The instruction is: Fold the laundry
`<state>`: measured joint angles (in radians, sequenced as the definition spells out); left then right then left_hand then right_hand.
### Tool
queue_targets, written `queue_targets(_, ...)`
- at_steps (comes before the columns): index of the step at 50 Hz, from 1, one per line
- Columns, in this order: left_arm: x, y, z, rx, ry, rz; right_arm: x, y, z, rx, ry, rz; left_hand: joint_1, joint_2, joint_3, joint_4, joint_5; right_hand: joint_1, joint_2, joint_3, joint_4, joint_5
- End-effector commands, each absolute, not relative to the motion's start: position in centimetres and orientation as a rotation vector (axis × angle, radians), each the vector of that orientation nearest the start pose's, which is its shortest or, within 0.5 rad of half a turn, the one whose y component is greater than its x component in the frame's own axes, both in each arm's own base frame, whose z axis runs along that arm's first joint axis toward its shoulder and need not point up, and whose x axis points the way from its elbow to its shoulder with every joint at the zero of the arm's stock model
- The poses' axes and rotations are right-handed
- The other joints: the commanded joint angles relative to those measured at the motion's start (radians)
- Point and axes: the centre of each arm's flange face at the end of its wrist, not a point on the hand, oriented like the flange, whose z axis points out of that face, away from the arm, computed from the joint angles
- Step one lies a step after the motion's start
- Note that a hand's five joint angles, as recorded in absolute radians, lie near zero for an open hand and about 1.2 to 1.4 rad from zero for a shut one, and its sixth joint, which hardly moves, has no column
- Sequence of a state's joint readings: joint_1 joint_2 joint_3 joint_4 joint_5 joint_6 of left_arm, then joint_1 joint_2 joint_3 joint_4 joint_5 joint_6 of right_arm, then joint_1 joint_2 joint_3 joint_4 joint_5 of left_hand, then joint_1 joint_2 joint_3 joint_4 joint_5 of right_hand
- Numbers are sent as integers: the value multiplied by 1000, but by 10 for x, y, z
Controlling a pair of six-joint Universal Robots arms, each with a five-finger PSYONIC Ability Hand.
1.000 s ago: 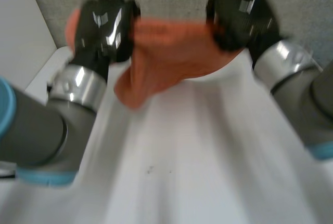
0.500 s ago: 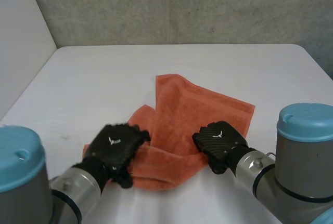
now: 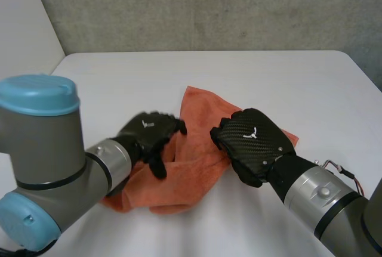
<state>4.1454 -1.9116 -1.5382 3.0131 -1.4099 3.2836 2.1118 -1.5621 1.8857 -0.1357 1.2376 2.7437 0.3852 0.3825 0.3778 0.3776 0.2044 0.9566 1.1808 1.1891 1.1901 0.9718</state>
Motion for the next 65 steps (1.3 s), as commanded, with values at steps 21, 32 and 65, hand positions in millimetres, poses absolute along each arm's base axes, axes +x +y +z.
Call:
queue_targets(21,-285,-193,178,1058,2939,-1569,276,-153,226,-1362,1766,-1841,548,550,555,555,554,440,215,207,206,250)
queue_targets(32,-273,-201,173,946,2901,-1535,276,-154,224,-1360,1779,-1840,794,797,802,802,800,440,215,207,206,250)
queue_targets(65,-209,-266,265,486,2483,-2141,220,-235,197,-387,2204,-1442,1011,1014,1018,1019,1017,-669,-893,-902,-903,-859)
